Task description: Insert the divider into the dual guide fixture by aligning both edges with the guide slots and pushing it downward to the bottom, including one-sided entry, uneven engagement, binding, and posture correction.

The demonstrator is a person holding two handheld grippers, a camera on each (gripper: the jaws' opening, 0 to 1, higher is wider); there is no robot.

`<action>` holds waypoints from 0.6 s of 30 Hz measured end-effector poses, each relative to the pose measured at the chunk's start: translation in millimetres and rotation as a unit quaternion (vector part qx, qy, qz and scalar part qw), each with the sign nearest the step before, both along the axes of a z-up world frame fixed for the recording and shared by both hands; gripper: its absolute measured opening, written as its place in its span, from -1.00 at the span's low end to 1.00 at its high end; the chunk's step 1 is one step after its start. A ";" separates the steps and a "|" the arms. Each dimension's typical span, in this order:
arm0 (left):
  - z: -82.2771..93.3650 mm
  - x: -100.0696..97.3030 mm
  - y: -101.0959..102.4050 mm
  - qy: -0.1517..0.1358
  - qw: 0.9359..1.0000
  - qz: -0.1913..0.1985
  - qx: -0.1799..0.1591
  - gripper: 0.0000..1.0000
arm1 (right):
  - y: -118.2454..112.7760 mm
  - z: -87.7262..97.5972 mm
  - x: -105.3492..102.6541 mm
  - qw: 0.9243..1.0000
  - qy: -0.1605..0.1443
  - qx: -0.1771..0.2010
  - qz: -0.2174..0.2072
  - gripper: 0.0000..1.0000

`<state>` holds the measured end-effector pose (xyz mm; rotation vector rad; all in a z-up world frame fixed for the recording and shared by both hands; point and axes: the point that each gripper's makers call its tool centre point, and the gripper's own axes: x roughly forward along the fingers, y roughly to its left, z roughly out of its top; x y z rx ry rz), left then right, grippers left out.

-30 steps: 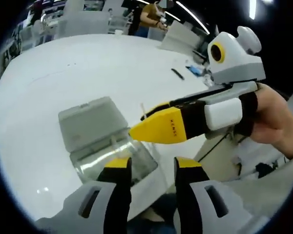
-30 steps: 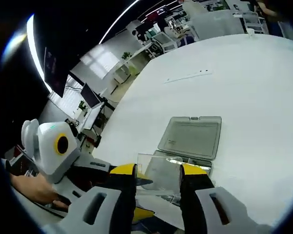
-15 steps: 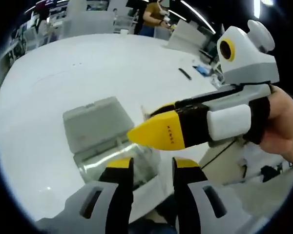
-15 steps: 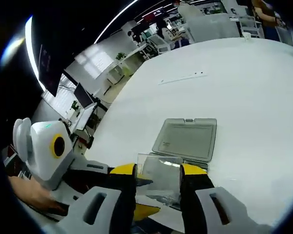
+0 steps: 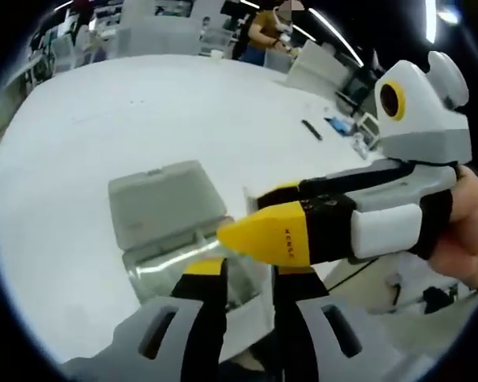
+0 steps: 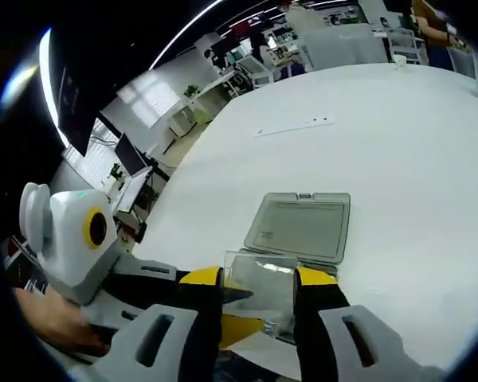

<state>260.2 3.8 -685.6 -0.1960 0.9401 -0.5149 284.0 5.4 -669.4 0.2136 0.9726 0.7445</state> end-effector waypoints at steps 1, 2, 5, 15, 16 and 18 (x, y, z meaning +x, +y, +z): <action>-0.2 0.1 0.2 0.000 1.000 0.001 0.000 -0.65 | 0.2 0.3 -0.3 1.000 0.000 0.001 -0.002 -0.39; -0.7 0.7 0.7 0.000 1.000 0.005 0.000 -0.66 | -0.1 0.7 -0.5 1.000 -0.004 -0.002 -0.002 -0.39; -1.4 0.0 0.1 0.003 1.000 0.008 -0.004 -0.68 | 0.3 2.4 -1.4 1.000 -0.004 0.000 -0.006 -0.40; -4.4 -5.0 -0.1 0.008 1.000 0.008 -0.005 -0.93 | -1.1 4.5 -4.2 1.000 -0.007 0.001 -0.011 -0.40; -3.9 -5.1 -0.4 0.006 1.000 0.008 -0.006 -0.93 | -1.0 4.7 -4.7 1.000 -0.008 0.001 -0.010 -0.40; -4.1 -5.8 -0.4 0.007 1.000 0.009 -0.006 -0.93 | -1.2 4.6 -5.1 1.000 -0.008 0.000 -0.010 -0.40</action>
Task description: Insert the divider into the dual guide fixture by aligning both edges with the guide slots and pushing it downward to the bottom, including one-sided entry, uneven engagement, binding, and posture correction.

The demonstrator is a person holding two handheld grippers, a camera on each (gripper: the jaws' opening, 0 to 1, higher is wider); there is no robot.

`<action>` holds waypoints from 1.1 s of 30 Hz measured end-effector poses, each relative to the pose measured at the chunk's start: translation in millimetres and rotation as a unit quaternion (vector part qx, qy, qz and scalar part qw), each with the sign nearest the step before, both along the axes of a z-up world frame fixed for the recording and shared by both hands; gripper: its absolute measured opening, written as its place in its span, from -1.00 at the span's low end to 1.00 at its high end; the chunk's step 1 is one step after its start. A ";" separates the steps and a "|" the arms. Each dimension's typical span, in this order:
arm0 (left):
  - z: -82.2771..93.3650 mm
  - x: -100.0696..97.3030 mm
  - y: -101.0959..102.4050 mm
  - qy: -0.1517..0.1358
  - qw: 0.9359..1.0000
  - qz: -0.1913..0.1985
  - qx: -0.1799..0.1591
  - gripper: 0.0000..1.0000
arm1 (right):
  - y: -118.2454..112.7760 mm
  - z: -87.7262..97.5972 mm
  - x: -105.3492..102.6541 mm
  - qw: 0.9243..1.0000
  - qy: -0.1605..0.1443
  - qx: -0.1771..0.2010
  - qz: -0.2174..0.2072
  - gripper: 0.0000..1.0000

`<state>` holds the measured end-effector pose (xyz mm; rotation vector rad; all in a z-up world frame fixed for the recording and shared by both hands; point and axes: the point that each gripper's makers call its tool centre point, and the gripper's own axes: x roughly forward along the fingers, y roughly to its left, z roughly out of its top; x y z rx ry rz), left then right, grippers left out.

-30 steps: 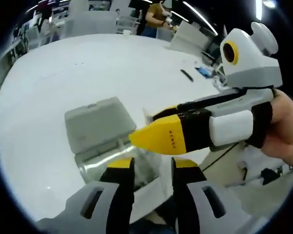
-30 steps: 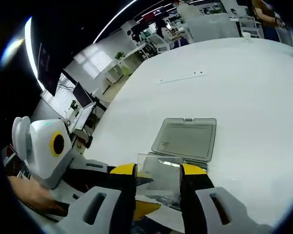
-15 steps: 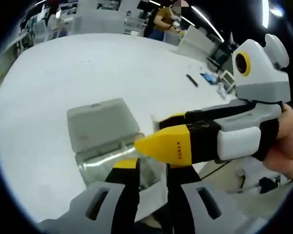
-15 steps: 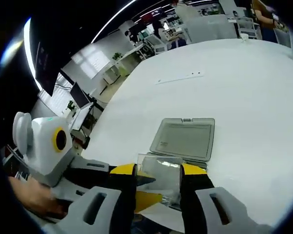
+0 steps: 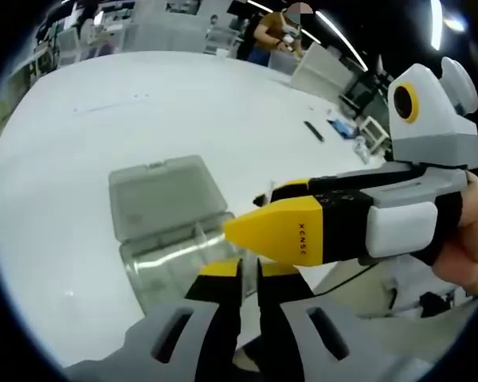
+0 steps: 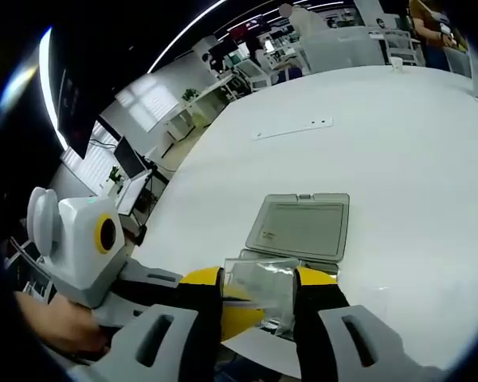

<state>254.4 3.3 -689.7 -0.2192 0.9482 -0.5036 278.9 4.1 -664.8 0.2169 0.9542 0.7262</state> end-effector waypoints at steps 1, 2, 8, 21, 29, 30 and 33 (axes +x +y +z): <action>-0.3 -0.3 0.0 0.000 1.000 0.000 0.000 -0.93 | 0.2 0.0 -0.3 1.000 0.000 0.000 0.000 -0.40; -0.7 -0.2 0.3 0.000 1.000 -0.001 0.001 -0.93 | 0.1 0.1 -0.9 1.000 0.000 0.000 0.001 -0.40; -0.5 -2.8 -1.1 -0.001 1.000 -0.010 0.000 -0.96 | 0.6 0.4 -2.6 1.000 -0.001 -0.002 0.002 -0.41; 1.8 -5.0 -1.9 0.013 0.999 0.001 -0.030 -0.97 | 1.3 0.4 -2.9 1.000 0.003 0.005 0.000 -0.41; 4.8 -1.1 -2.9 0.011 0.999 0.011 -0.044 -0.95 | 1.2 3.4 -0.1 1.000 0.002 0.008 -0.006 -0.41; 5.3 -0.1 -2.4 0.010 0.999 0.013 -0.042 -0.95 | 1.3 3.7 0.7 1.000 0.003 0.009 -0.007 -0.41; 6.8 1.8 -0.8 0.006 0.999 0.017 -0.040 -0.94 | 1.6 4.7 2.4 1.000 0.002 0.010 -0.009 -0.41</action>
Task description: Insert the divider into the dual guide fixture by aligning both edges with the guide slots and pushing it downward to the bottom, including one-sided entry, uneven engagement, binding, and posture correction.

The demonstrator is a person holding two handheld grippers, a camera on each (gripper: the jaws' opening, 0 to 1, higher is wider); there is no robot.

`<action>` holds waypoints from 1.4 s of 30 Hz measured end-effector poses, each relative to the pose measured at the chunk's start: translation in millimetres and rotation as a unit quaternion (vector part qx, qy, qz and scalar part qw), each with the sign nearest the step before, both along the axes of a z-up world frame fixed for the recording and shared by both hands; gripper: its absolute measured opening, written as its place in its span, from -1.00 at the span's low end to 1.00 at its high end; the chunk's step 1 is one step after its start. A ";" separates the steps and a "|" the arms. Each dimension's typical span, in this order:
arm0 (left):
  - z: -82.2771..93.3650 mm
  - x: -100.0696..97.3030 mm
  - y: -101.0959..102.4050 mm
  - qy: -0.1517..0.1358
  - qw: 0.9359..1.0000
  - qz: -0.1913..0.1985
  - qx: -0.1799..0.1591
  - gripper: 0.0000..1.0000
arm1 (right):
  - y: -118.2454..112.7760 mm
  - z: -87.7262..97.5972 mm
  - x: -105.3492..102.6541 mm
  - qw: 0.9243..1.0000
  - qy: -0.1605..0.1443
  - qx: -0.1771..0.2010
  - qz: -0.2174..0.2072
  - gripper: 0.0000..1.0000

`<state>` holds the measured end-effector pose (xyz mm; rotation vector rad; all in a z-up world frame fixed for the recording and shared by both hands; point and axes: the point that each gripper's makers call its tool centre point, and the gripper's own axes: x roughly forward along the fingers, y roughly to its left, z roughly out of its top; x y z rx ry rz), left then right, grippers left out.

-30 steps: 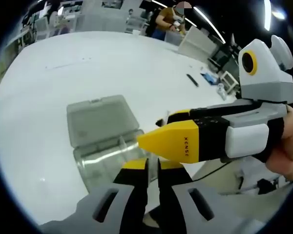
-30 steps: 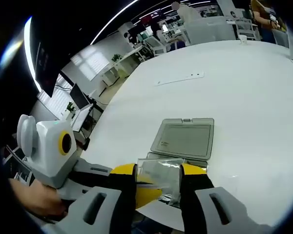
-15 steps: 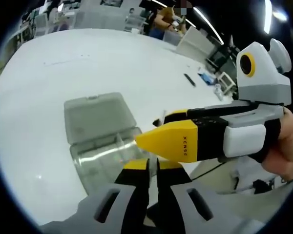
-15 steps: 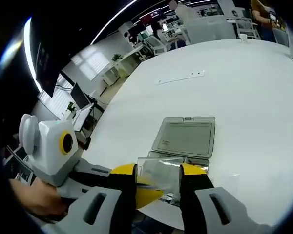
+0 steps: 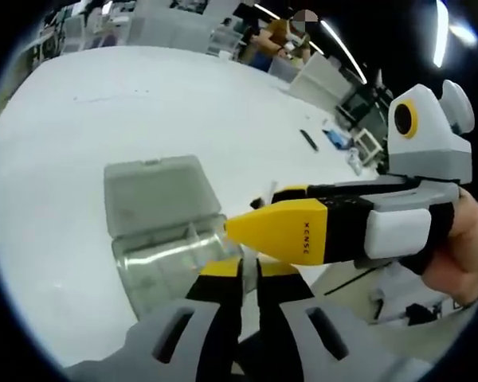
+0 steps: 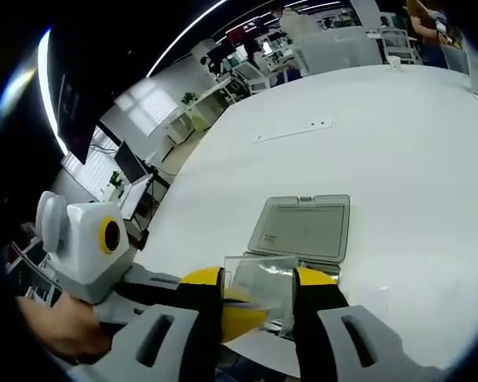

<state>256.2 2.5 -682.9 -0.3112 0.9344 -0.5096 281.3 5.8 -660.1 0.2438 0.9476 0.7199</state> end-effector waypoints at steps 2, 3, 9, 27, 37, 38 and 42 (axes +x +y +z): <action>0.8 1.3 0.6 0.000 1.000 0.005 -0.004 -0.93 | 0.2 0.6 0.9 1.000 -0.001 0.000 -0.001 -0.41; 1.0 1.6 0.8 -0.001 1.000 0.007 -0.004 -0.93 | 0.3 0.6 1.1 1.000 -0.001 0.000 -0.001 -0.41; 0.3 4.5 0.7 -0.004 1.000 0.012 -0.005 -0.93 | -0.3 -0.5 2.6 1.000 0.001 0.000 -0.004 -0.41; -1.5 7.4 0.7 -0.003 1.000 0.016 -0.008 -0.97 | 1.2 -3.1 4.7 1.000 0.001 0.001 -0.003 -0.42; -5.5 3.0 1.0 0.005 1.000 -0.007 -0.004 -1.00 | 2.6 -9.1 1.7 1.000 0.010 0.007 0.000 -0.41; -6.0 2.6 1.5 0.006 1.000 -0.008 -0.003 -1.00 | 3.2 -9.3 1.2 1.000 0.011 0.008 0.000 -0.41; -7.6 1.4 5.1 0.010 1.000 -0.011 -0.006 -1.00 | 6.0 -10.9 0.0 1.000 0.014 0.014 0.004 -0.41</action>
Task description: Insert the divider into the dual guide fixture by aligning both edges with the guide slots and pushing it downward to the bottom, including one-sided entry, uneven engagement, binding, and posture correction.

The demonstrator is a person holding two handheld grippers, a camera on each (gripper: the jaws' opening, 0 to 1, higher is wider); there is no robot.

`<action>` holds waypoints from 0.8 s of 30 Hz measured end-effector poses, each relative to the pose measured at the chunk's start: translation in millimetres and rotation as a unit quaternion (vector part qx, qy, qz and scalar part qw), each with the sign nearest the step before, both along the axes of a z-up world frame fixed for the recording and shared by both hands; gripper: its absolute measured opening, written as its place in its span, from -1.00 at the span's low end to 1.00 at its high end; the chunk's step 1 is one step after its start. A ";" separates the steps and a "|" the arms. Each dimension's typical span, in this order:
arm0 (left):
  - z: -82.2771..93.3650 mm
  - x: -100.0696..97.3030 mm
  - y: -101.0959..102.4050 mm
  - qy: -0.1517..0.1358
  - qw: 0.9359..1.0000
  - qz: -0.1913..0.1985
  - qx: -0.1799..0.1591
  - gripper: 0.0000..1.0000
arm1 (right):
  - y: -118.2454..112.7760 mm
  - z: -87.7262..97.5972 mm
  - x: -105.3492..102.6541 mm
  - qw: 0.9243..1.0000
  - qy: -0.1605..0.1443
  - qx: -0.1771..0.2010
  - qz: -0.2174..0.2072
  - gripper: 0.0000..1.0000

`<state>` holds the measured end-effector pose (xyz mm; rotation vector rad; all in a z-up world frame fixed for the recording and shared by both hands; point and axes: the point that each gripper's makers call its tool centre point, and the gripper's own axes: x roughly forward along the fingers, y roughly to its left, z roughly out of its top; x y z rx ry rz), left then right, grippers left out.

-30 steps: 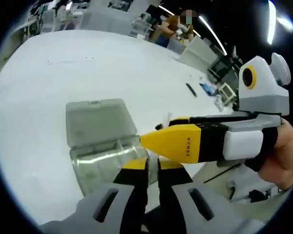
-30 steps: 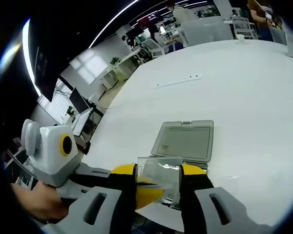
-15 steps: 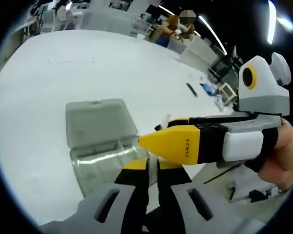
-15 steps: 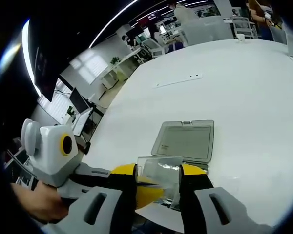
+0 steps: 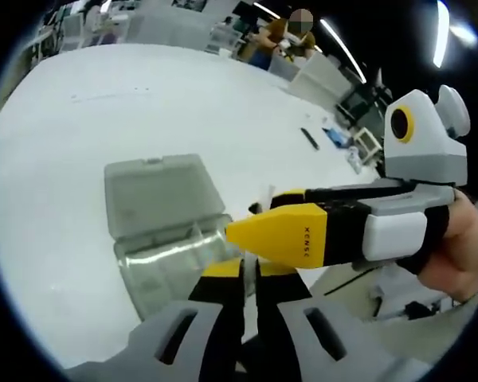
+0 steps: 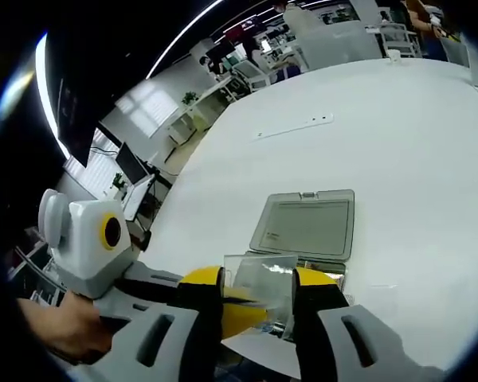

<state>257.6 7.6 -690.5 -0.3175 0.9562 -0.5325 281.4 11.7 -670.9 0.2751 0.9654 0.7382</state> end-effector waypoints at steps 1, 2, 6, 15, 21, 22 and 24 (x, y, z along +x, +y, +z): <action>-0.1 -0.4 0.0 0.001 1.000 -0.001 -0.002 -1.00 | 1.1 -0.2 -0.3 1.000 0.000 0.002 0.003 -0.40; -0.5 -0.8 0.4 0.004 1.000 -0.001 -0.002 -1.00 | 1.6 -0.6 -0.6 1.000 0.001 0.004 0.005 -0.40; -0.9 -3.5 0.4 0.008 1.000 -0.012 -0.002 -1.00 | 3.3 -2.1 -2.1 1.000 0.007 0.009 0.010 -0.39; 2.6 -3.5 7.4 0.016 1.000 -0.012 -0.023 -1.00 | 7.7 2.5 -3.7 0.999 0.018 0.044 0.023 -0.37; 8.9 -3.1 7.6 0.015 0.999 -0.015 -0.043 -1.00 | 10.0 10.0 -3.9 0.997 0.014 0.065 0.032 -0.36; 9.9 -3.6 7.4 0.016 0.999 -0.016 -0.049 -1.00 | 9.6 10.7 -3.0 0.997 0.013 0.069 0.029 -0.35; 12.6 -4.4 5.8 0.015 0.998 -0.018 -0.061 -1.00 | 9.8 10.5 -2.6 0.997 0.017 0.077 0.028 -0.33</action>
